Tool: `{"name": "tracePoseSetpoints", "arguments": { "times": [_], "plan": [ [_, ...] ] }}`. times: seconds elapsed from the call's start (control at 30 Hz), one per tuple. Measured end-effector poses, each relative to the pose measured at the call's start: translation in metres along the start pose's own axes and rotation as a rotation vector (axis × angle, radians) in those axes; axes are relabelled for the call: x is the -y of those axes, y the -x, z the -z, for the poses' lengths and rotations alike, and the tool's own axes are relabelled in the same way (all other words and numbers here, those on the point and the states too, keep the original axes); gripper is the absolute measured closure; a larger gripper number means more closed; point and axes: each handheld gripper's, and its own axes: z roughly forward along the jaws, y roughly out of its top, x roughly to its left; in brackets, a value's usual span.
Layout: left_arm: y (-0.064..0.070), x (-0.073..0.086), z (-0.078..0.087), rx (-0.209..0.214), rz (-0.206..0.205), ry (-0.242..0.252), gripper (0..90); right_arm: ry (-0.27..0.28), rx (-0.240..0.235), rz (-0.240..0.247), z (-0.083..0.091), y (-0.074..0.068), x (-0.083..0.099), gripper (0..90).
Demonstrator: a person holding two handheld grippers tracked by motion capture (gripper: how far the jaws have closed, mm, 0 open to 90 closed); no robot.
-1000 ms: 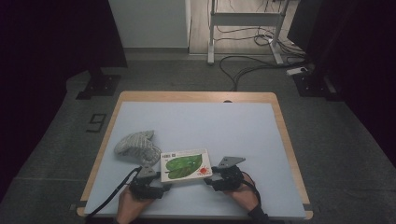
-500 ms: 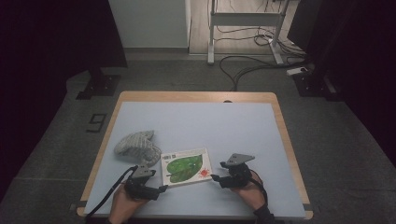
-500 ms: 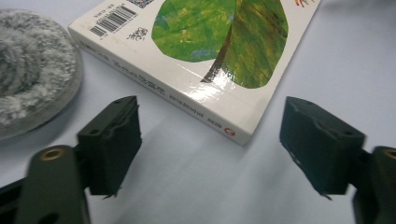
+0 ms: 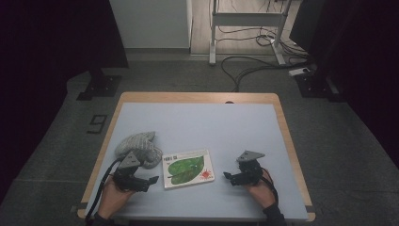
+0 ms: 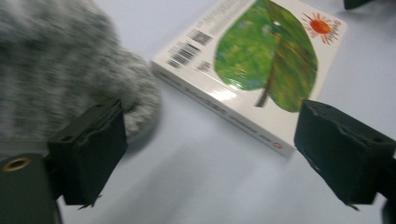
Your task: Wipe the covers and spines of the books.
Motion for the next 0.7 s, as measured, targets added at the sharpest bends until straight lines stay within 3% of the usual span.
{"name": "tracePoseSetpoints", "arguments": {
  "times": [0.07, 0.3, 0.47, 0.7],
  "plan": [
    [-0.005, -0.002, 0.003, -0.009, 0.006, 0.006, 5.3, -0.009, 0.013, 0.019, -0.001, -0.002, 0.000, 11.4],
    [-0.022, -0.016, 0.016, -0.042, 0.044, -0.011, 0.9, -0.007, 0.010, 0.016, -0.001, -0.002, 0.000, 11.2],
    [-0.032, -0.032, 0.019, -0.076, 0.037, -0.059, 0.0, -0.006, 0.009, 0.015, -0.001, -0.002, 0.000, 11.3],
    [-0.052, -0.050, 0.018, -0.119, 0.045, -0.052, 0.0, -0.006, 0.009, 0.015, -0.001, -0.002, 0.000, 11.3]
  ]
}}
